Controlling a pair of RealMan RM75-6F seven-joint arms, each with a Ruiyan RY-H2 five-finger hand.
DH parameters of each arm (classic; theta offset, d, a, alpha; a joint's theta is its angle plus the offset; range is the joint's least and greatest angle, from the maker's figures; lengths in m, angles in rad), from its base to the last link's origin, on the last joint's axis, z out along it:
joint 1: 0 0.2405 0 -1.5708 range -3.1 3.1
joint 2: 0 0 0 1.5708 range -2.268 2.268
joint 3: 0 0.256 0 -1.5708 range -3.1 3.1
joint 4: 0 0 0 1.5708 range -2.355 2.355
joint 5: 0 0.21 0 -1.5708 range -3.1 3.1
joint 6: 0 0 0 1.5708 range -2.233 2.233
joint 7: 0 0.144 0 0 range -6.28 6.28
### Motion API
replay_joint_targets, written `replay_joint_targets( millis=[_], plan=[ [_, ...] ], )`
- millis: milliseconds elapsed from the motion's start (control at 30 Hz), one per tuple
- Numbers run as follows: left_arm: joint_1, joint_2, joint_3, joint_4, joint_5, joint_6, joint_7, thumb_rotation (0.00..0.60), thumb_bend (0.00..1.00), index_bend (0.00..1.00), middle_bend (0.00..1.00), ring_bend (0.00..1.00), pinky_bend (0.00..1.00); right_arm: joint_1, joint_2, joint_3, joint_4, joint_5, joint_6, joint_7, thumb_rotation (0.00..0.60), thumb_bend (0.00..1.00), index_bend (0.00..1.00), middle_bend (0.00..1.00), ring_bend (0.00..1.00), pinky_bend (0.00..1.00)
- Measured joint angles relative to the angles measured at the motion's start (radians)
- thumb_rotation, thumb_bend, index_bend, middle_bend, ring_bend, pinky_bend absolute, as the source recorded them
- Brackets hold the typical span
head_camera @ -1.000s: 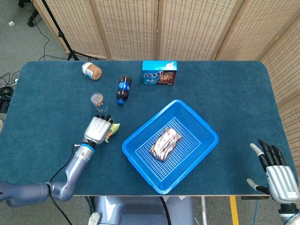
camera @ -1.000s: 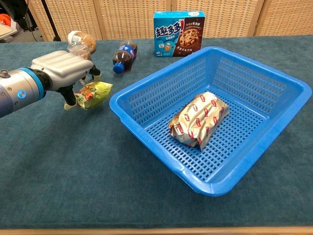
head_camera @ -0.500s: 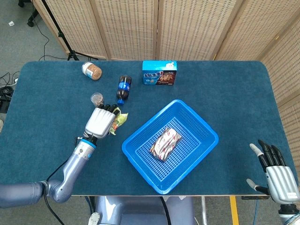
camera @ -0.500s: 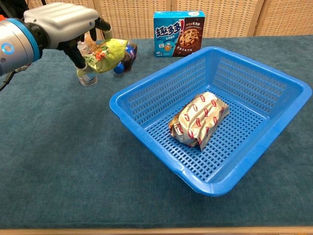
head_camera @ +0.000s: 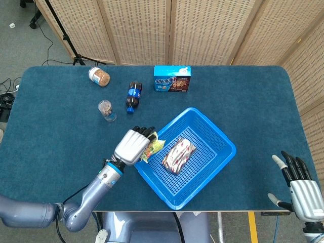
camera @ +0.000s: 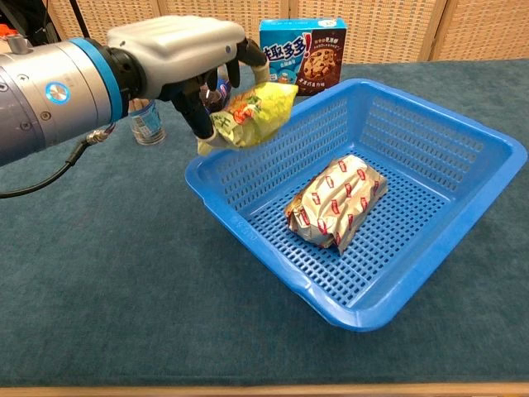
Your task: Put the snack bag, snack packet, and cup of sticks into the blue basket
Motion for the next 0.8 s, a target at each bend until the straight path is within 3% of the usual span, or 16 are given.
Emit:
replay_joint_targets(
  millis=[67, 133, 300, 467, 800],
  plan=[
    [-0.014, 0.003, -0.002, -0.020, -0.056, -0.028, 0.013, 0.600, 0.21, 0.09, 0.00, 0.02, 0.23, -0.001, 0.002, 0.001, 0.000, 0.000, 0.002, 0.005, 0.600, 0.13, 0.09, 0.00, 0.00, 0.00],
    [-0.037, 0.006, -0.003, -0.040, -0.129, -0.059, 0.035, 0.600, 0.18, 0.01, 0.00, 0.00, 0.18, -0.002, 0.004, 0.001, 0.001, 0.000, 0.007, 0.011, 0.600, 0.13, 0.09, 0.00, 0.00, 0.00],
    [-0.096, -0.008, 0.001, -0.057, -0.227, -0.101, 0.078, 0.600, 0.16, 0.00, 0.00, 0.00, 0.15, -0.005, 0.009, 0.003, 0.003, 0.002, 0.011, 0.024, 0.600, 0.13, 0.09, 0.00, 0.00, 0.00],
    [-0.101, -0.003, 0.000, -0.054, -0.236, -0.085, 0.060, 0.600, 0.16, 0.00, 0.00, 0.00, 0.15, -0.005, 0.011, 0.004, 0.005, 0.004, 0.010, 0.030, 0.600, 0.13, 0.09, 0.00, 0.00, 0.00],
    [-0.076, 0.142, -0.009, -0.067, -0.357, -0.103, -0.041, 0.600, 0.16, 0.00, 0.00, 0.00, 0.15, -0.003, 0.008, 0.004, 0.004, 0.005, 0.003, 0.019, 0.600, 0.13, 0.09, 0.00, 0.00, 0.00]
  ],
)
